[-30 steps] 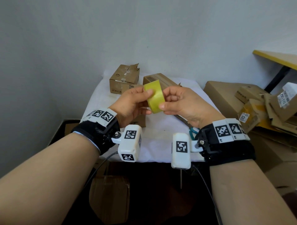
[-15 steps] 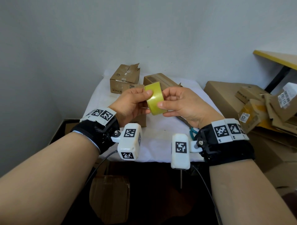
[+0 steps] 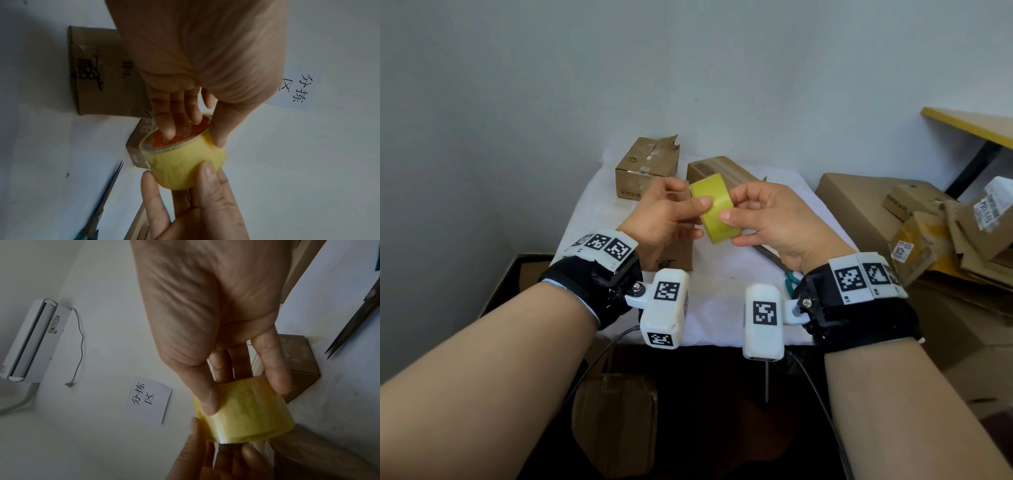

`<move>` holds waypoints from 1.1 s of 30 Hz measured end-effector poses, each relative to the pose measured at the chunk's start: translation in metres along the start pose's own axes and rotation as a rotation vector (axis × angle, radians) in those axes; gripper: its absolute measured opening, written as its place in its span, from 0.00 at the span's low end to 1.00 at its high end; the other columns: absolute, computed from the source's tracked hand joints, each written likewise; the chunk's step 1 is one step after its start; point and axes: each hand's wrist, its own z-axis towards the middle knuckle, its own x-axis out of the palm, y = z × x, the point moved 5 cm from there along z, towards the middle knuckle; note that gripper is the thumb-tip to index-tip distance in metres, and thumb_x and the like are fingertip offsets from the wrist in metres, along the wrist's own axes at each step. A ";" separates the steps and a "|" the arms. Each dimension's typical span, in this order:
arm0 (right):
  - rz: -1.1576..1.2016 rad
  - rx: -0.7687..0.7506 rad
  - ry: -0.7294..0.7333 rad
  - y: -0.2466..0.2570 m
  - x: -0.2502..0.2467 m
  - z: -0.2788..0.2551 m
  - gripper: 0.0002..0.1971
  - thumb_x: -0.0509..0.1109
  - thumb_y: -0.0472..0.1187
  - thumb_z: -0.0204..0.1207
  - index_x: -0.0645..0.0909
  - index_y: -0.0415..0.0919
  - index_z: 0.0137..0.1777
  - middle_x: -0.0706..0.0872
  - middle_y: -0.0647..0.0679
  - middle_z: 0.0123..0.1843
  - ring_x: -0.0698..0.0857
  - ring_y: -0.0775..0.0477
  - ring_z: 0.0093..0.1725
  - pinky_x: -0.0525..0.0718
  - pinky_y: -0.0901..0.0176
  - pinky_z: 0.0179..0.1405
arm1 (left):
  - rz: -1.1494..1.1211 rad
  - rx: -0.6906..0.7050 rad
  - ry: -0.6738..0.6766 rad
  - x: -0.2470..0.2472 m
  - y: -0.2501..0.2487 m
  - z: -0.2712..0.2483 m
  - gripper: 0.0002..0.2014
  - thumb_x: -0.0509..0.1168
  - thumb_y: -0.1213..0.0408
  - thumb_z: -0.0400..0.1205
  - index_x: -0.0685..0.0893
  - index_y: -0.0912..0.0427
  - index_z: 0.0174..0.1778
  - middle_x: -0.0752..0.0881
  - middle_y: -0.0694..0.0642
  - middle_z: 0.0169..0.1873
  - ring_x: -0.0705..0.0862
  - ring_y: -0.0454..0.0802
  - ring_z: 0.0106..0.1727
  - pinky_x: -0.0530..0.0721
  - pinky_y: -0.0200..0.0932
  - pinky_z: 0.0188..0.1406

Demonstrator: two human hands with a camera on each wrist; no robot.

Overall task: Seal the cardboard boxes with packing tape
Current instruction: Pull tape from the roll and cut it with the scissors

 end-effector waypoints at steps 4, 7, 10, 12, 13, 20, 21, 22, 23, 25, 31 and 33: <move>-0.011 0.026 -0.031 -0.002 -0.001 0.001 0.04 0.77 0.36 0.79 0.86 0.45 0.50 0.92 0.45 0.48 0.92 0.47 0.51 0.91 0.39 0.59 | 0.127 0.130 0.009 -0.001 -0.009 0.000 0.15 0.74 0.74 0.78 0.75 0.54 0.48 0.77 0.57 0.42 0.80 0.50 0.37 0.85 0.44 0.33; -0.012 0.039 -0.064 -0.002 -0.003 0.001 0.04 0.78 0.37 0.79 0.85 0.46 0.48 0.92 0.46 0.48 0.92 0.45 0.52 0.91 0.38 0.58 | 0.299 0.215 0.013 0.003 -0.013 -0.003 0.06 0.74 0.71 0.80 0.82 0.63 0.45 0.80 0.63 0.42 0.81 0.48 0.35 0.86 0.45 0.35; -0.008 0.049 -0.089 -0.002 -0.004 0.000 0.05 0.77 0.37 0.79 0.85 0.46 0.47 0.91 0.47 0.46 0.92 0.45 0.53 0.91 0.37 0.58 | 0.380 0.283 -0.009 0.006 -0.016 -0.006 0.09 0.74 0.69 0.80 0.83 0.71 0.48 0.82 0.63 0.40 0.82 0.47 0.35 0.88 0.46 0.36; -0.003 0.051 -0.096 -0.002 -0.004 0.000 0.04 0.77 0.37 0.80 0.85 0.46 0.47 0.91 0.48 0.46 0.92 0.46 0.51 0.91 0.37 0.58 | 0.388 0.294 -0.016 0.007 -0.018 -0.007 0.09 0.74 0.67 0.80 0.84 0.69 0.48 0.83 0.62 0.40 0.82 0.46 0.35 0.88 0.46 0.37; -0.005 0.051 -0.100 -0.002 -0.004 0.000 0.04 0.77 0.37 0.80 0.85 0.46 0.48 0.91 0.47 0.47 0.92 0.46 0.52 0.91 0.36 0.58 | 0.388 0.293 -0.016 0.007 -0.018 -0.007 0.09 0.75 0.67 0.80 0.85 0.69 0.48 0.84 0.62 0.40 0.82 0.47 0.36 0.89 0.47 0.38; -0.029 0.032 -0.051 -0.001 -0.003 -0.001 0.09 0.78 0.34 0.78 0.85 0.47 0.52 0.92 0.46 0.48 0.92 0.49 0.50 0.90 0.42 0.59 | 0.452 0.310 -0.043 0.003 -0.017 -0.004 0.02 0.73 0.73 0.80 0.86 0.64 0.45 0.86 0.54 0.38 0.84 0.44 0.37 0.90 0.47 0.42; -0.041 0.022 -0.025 -0.001 -0.002 -0.001 0.11 0.78 0.33 0.77 0.85 0.47 0.55 0.93 0.45 0.50 0.92 0.50 0.50 0.89 0.45 0.58 | 0.465 0.312 -0.054 0.001 -0.017 -0.002 0.01 0.72 0.72 0.81 0.86 0.63 0.45 0.86 0.54 0.38 0.84 0.45 0.38 0.90 0.47 0.43; -0.050 0.010 -0.006 0.000 -0.001 -0.001 0.13 0.78 0.32 0.77 0.84 0.47 0.57 0.93 0.45 0.51 0.91 0.51 0.49 0.88 0.48 0.56 | 0.484 0.324 -0.067 0.000 -0.016 0.000 0.01 0.72 0.71 0.82 0.86 0.62 0.45 0.86 0.55 0.40 0.84 0.46 0.40 0.90 0.48 0.45; -0.060 -0.003 0.000 0.000 -0.001 -0.002 0.14 0.77 0.31 0.77 0.83 0.47 0.59 0.93 0.45 0.52 0.91 0.53 0.49 0.87 0.51 0.53 | 0.515 0.346 -0.085 0.000 -0.016 0.001 0.02 0.71 0.70 0.82 0.86 0.60 0.44 0.86 0.56 0.42 0.84 0.46 0.41 0.89 0.49 0.47; -0.067 -0.027 -0.013 0.001 0.000 -0.002 0.13 0.76 0.32 0.79 0.82 0.45 0.60 0.94 0.46 0.50 0.90 0.57 0.46 0.84 0.59 0.47 | 0.591 0.412 -0.133 0.003 -0.018 0.002 0.04 0.71 0.68 0.82 0.85 0.55 0.43 0.83 0.55 0.47 0.82 0.40 0.43 0.85 0.40 0.52; -0.116 -0.026 -0.165 -0.005 -0.004 0.008 0.15 0.79 0.34 0.76 0.79 0.53 0.54 0.88 0.44 0.46 0.88 0.49 0.45 0.86 0.54 0.48 | 0.832 0.565 -0.178 0.012 -0.021 -0.001 0.05 0.69 0.71 0.81 0.83 0.56 0.43 0.74 0.48 0.48 0.75 0.29 0.42 0.70 0.22 0.47; -0.146 -0.017 -0.186 -0.009 -0.005 0.009 0.19 0.80 0.35 0.75 0.76 0.54 0.57 0.85 0.48 0.41 0.86 0.48 0.43 0.85 0.49 0.49 | 0.889 0.559 -0.138 0.014 -0.020 -0.001 0.04 0.68 0.71 0.82 0.83 0.57 0.45 0.74 0.49 0.50 0.75 0.30 0.42 0.74 0.30 0.48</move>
